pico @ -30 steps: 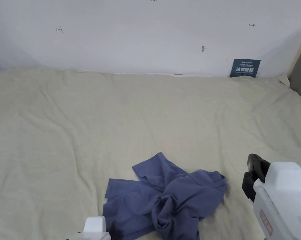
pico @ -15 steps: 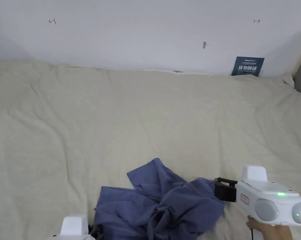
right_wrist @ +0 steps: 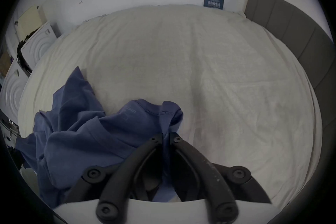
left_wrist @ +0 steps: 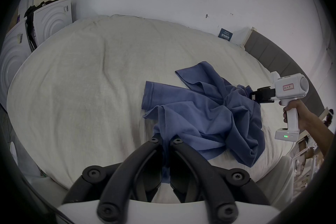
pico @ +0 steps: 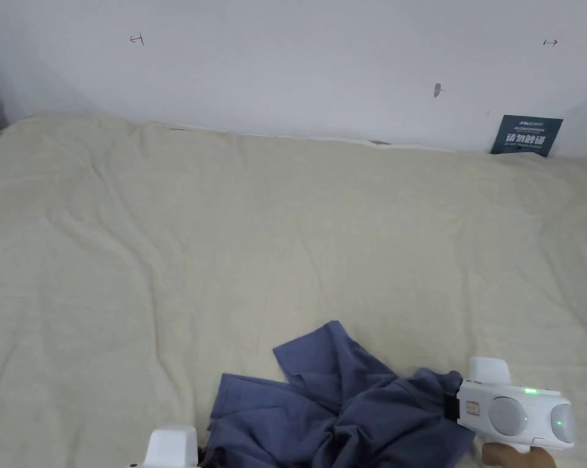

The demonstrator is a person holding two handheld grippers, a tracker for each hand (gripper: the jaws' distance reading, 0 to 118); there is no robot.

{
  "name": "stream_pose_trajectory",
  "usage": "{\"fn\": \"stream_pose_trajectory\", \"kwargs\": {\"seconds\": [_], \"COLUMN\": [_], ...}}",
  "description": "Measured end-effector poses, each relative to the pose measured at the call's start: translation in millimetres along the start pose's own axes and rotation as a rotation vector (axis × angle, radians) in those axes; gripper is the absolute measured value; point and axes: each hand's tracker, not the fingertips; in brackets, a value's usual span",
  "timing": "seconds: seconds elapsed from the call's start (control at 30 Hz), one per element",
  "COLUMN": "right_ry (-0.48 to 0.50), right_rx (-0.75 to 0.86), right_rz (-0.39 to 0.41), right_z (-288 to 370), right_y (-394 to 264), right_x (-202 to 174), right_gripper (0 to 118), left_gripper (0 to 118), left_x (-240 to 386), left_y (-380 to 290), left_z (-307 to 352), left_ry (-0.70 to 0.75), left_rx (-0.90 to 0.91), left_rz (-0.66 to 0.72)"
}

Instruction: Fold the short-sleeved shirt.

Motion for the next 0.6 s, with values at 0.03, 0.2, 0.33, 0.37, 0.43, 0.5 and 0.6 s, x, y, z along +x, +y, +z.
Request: {"fn": "stream_pose_trajectory", "kwargs": {"seconds": [0.03, 0.2, 0.33, 0.37, 0.43, 0.5, 0.6], "right_ry": [0.003, 0.026, 0.027, 0.021, 0.011, 0.015, -0.004], "right_rx": [0.018, 0.181, 0.318, 0.350, 0.418, 0.470, 0.558], "right_rz": [0.006, 0.027, 0.060, 0.067, 0.067, 0.055, 0.044], "right_z": [8, 69, 124, 137, 166, 182, 210], "right_y": [0, 14, 36, 42, 56, 74, 101], "right_x": [0, 8, 18, 20, 24, 36, 45], "right_gripper": [7, 7, 7, 7, 7, 7, 7], "left_gripper": [7, 7, 7, 7, 7, 7, 7], "left_x": [0, -4, -9, -12, -20, -27, -36], "left_y": [0, 9, 40, 51, 81, 113, 169], "left_z": [2, 14, 31, 36, 45, 58, 79], "left_ry": [-0.004, -0.045, -0.073, -0.069, -0.052, -0.049, -0.006], "left_rx": [0.004, 0.043, 0.121, 0.148, 0.210, 0.259, 0.341], "left_rz": [0.005, 0.061, 0.100, 0.102, 0.090, 0.081, 0.065]}}
